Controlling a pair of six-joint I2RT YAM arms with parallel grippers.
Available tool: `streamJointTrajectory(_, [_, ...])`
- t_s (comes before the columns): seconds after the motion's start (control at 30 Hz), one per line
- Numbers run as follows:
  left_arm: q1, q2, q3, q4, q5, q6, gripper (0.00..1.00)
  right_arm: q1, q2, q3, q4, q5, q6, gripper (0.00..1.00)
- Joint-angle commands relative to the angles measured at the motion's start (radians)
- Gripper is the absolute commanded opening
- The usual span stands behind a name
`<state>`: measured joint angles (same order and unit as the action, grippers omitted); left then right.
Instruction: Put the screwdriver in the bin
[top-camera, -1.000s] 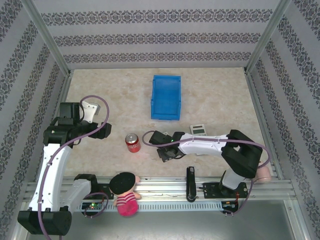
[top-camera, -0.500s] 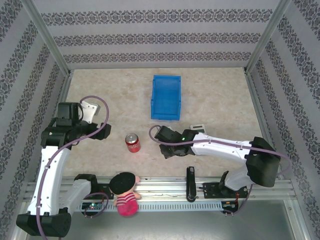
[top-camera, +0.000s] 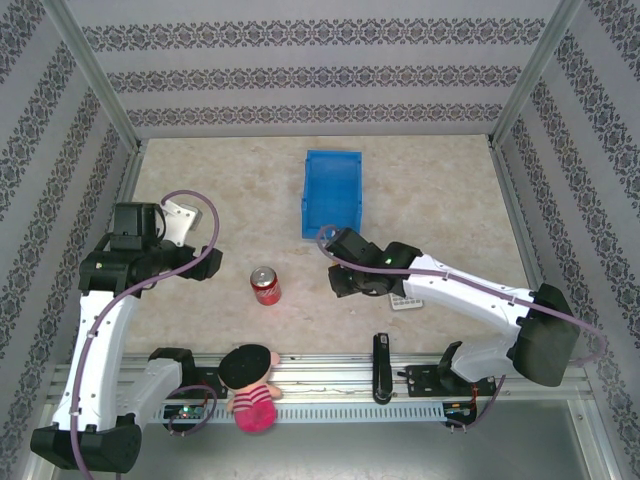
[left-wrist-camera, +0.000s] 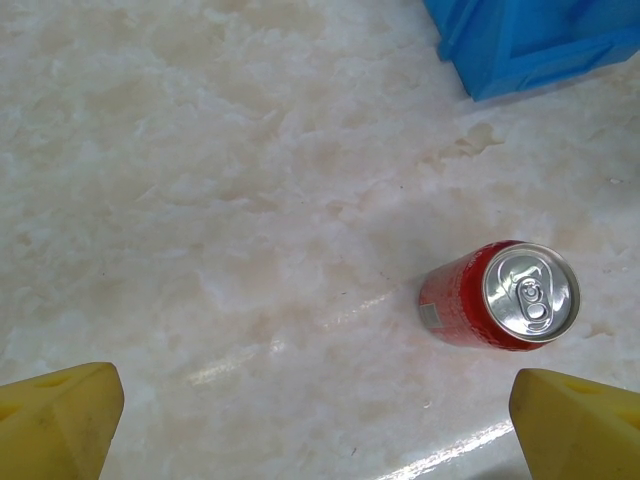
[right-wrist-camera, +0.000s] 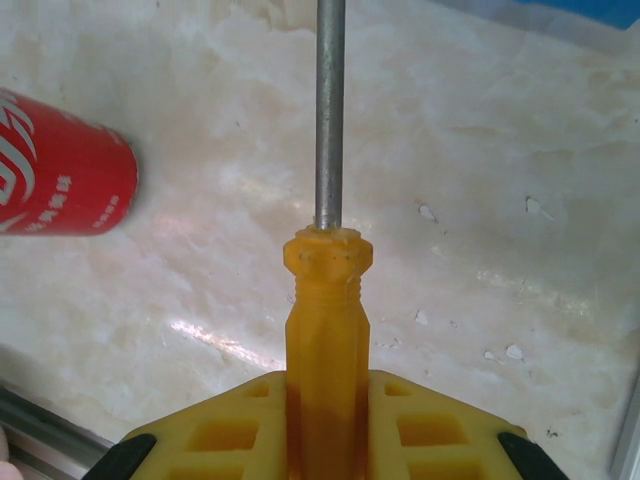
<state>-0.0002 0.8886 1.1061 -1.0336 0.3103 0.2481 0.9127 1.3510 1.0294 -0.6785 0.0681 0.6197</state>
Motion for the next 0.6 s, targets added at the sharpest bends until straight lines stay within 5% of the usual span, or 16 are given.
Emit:
streamJointTrajectory(0.0, [-0.013, -0.005, 0.007, 0.000, 0.019, 0.025, 0.99, -0.033, -0.006, 0.050, -0.010, -0.025, -0.026, 0.20])
streamJointTrajectory(0.57, [-0.017, -0.059, -0.011, 0.030, 0.042, 0.036, 0.99, -0.232, 0.297, 0.361, 0.054, -0.046, -0.075, 0.22])
